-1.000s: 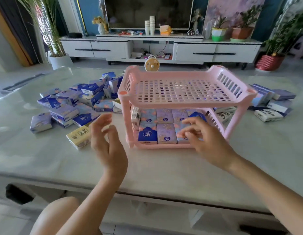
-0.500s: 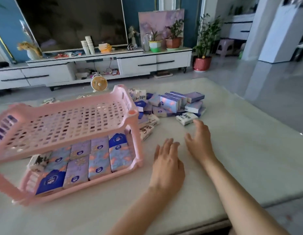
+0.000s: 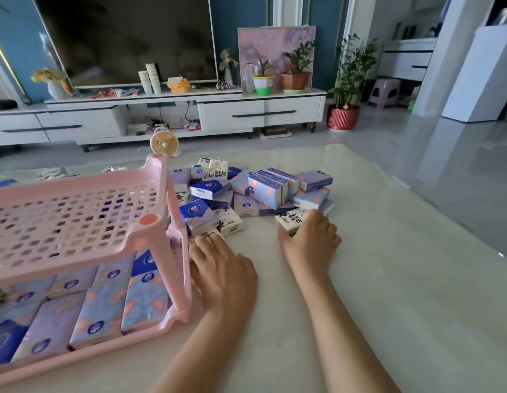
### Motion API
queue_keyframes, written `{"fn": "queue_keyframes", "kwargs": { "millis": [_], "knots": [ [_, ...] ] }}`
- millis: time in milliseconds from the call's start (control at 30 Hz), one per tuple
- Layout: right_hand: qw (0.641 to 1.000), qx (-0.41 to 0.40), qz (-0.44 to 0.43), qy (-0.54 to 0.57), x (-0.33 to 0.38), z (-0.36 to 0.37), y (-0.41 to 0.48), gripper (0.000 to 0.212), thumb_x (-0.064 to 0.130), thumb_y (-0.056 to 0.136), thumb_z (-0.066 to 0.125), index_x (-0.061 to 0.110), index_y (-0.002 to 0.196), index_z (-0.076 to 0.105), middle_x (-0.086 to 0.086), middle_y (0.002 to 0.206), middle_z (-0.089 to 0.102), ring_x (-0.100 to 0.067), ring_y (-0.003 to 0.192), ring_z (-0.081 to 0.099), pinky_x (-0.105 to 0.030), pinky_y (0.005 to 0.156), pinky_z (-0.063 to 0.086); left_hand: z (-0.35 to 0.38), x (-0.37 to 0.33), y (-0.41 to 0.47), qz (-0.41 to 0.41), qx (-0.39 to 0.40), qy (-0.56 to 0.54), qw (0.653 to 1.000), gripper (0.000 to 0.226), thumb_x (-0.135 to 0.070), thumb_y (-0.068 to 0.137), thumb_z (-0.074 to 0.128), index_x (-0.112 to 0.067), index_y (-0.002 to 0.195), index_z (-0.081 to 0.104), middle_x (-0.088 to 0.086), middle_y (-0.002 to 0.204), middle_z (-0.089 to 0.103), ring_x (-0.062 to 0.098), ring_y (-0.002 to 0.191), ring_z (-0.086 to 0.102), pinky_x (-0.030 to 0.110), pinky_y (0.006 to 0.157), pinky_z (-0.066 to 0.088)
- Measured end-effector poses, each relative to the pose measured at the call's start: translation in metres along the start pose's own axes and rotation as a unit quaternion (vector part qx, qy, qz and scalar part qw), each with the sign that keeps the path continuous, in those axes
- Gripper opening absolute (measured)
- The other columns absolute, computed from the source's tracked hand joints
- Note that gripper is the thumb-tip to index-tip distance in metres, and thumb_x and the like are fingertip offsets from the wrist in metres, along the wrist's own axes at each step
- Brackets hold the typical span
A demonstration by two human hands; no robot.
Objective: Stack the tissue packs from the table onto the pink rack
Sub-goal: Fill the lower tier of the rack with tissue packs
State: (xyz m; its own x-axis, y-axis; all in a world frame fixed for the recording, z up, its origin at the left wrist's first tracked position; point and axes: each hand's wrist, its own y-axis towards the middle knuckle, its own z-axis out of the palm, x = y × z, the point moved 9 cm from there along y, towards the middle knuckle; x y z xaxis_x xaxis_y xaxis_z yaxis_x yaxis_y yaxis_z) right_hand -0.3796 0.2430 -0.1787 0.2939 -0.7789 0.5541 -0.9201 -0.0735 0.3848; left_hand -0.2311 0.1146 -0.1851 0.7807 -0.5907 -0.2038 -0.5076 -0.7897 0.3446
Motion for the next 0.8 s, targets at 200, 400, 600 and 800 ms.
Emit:
{"fn": "queue_keyframes", "kwargs": {
  "millis": [200,400,600,800],
  "knots": [
    [0.983,0.109,-0.026,0.143,0.014,-0.002,-0.015,0.073,0.03,0.072,0.072,0.007,0.131,0.036,-0.013,0.13,0.044,-0.032,0.119,0.041,-0.036,0.097,0.031,-0.008,-0.001,-0.002,-0.013,0.035,0.016,0.999,0.059,-0.036,0.068,0.065,0.006,0.107,0.054,0.019,0.093,0.052,0.032,0.084,0.048,0.037,0.068,0.043],
    [0.899,0.274,0.027,0.341,0.034,-0.002,-0.047,0.068,0.001,0.065,0.076,0.009,0.124,0.042,-0.011,0.128,0.043,-0.013,0.096,0.049,-0.002,0.06,0.038,-0.017,-0.015,0.008,0.008,0.142,0.094,0.985,0.049,-0.038,0.091,0.04,-0.007,0.128,0.044,0.011,0.124,0.04,0.025,0.113,0.039,0.028,0.08,0.035],
    [0.839,0.341,0.072,0.417,0.026,-0.02,-0.064,0.068,0.0,0.06,0.077,0.008,0.122,0.052,-0.01,0.111,0.061,-0.019,0.1,0.06,-0.027,0.084,0.049,-0.054,-0.014,-0.068,0.084,0.208,-0.068,0.972,0.047,-0.049,0.089,0.042,-0.014,0.119,0.049,0.004,0.118,0.047,0.023,0.114,0.045,0.033,0.086,0.04],
    [0.763,0.454,-0.024,0.459,0.065,-0.074,-0.14,0.066,0.011,0.049,0.073,0.021,0.112,0.058,-0.002,0.104,0.067,-0.012,0.091,0.066,-0.02,0.069,0.051,-0.121,0.109,-0.136,0.014,0.244,-0.265,0.933,0.022,-0.057,0.081,0.051,-0.044,0.099,0.045,-0.016,0.086,0.06,-0.004,0.081,0.058,0.007,0.076,0.041]
  ]
}}
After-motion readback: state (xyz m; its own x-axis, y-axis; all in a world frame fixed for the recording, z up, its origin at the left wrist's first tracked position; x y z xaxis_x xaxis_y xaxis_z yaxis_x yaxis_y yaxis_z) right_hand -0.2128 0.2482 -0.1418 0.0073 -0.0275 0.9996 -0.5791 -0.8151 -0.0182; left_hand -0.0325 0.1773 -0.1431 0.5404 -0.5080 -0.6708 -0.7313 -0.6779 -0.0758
